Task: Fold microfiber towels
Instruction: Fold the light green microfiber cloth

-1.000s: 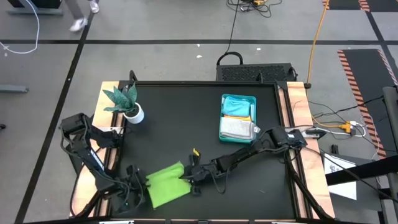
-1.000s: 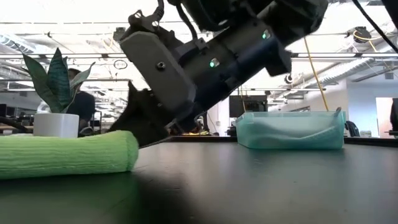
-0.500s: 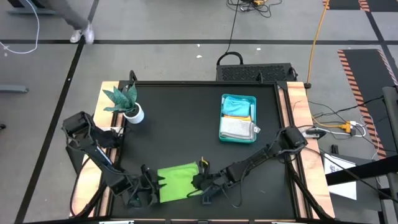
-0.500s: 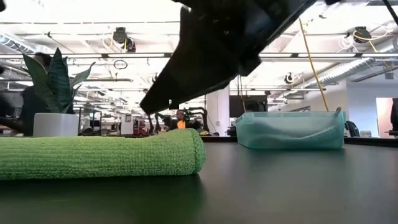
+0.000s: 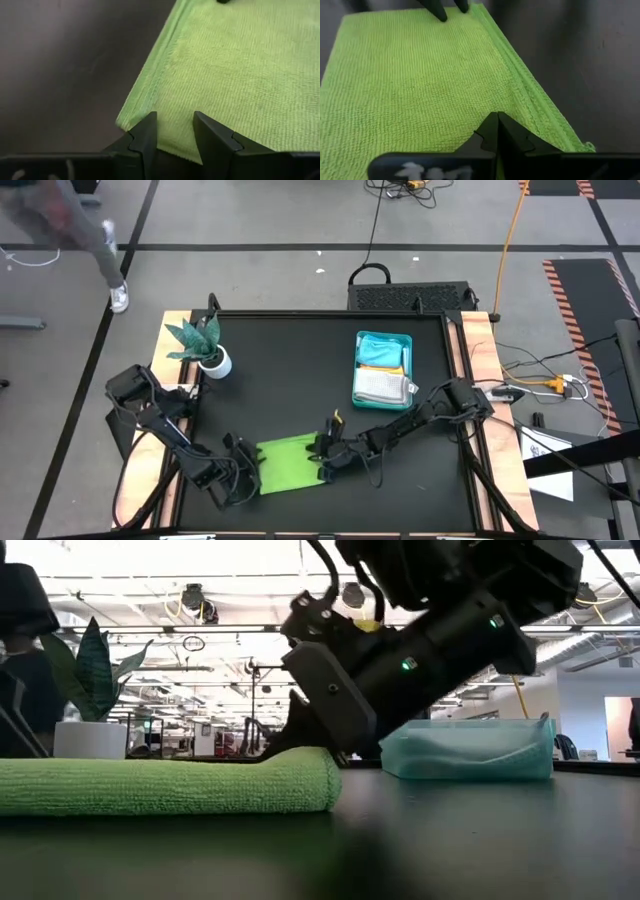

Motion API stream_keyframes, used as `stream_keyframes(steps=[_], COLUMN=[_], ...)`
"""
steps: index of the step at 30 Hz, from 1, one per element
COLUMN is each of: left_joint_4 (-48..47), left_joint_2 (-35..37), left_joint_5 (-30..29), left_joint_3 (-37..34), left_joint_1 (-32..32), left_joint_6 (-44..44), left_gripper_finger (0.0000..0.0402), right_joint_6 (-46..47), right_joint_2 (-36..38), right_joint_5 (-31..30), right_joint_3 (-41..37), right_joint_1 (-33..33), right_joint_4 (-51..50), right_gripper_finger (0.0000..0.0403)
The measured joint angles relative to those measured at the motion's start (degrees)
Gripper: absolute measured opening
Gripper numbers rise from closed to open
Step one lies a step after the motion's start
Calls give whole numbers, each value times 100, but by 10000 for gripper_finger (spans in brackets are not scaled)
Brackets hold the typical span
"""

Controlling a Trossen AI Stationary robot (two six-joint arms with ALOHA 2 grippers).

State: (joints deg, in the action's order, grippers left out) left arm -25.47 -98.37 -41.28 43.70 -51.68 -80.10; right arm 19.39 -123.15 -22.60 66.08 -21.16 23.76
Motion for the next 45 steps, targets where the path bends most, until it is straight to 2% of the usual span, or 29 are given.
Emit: stream_keyframes(steps=[3,6,10,14,16,19,22,28,34,38,45], left_joint_4=[95,385,1304,2469,2750,2599,2277,2026,2040,2040,2051], left_joint_2=[18,20,20,-42,-171,-400,-578,-270,198,95,-430], left_joint_5=[-287,-387,-620,-671,-517,-167,-47,57,-173,-394,-348], left_joint_3=[0,0,0,4,4,4,6,-2,2,-53,-240], left_joint_1=[-58,-57,15,166,239,312,319,314,312,377,390], left_joint_6=[90,352,1077,2254,2557,2277,1847,1760,2091,2094,1483], left_gripper_finger=[131,131,131,131,131,131,131,131,131,131,131], right_joint_6=[105,133,73,-394,-610,-799,-753,-576,-1024,-943,-800], right_joint_2=[31,279,818,1117,1103,983,813,626,1023,1115,514], right_joint_5=[-25,20,33,46,394,1394,1836,1857,1970,1476,1068], right_joint_3=[-140,-177,-198,-181,-233,-377,-566,-771,-791,-774,-783], right_joint_1=[-61,-189,-429,-683,-754,-783,-782,-688,-781,-710,-323], right_joint_4=[107,-265,-850,-397,-179,98,162,201,262,742,659], right_gripper_finger=[0,0,0,0,0,0,0,0,0,0,0])
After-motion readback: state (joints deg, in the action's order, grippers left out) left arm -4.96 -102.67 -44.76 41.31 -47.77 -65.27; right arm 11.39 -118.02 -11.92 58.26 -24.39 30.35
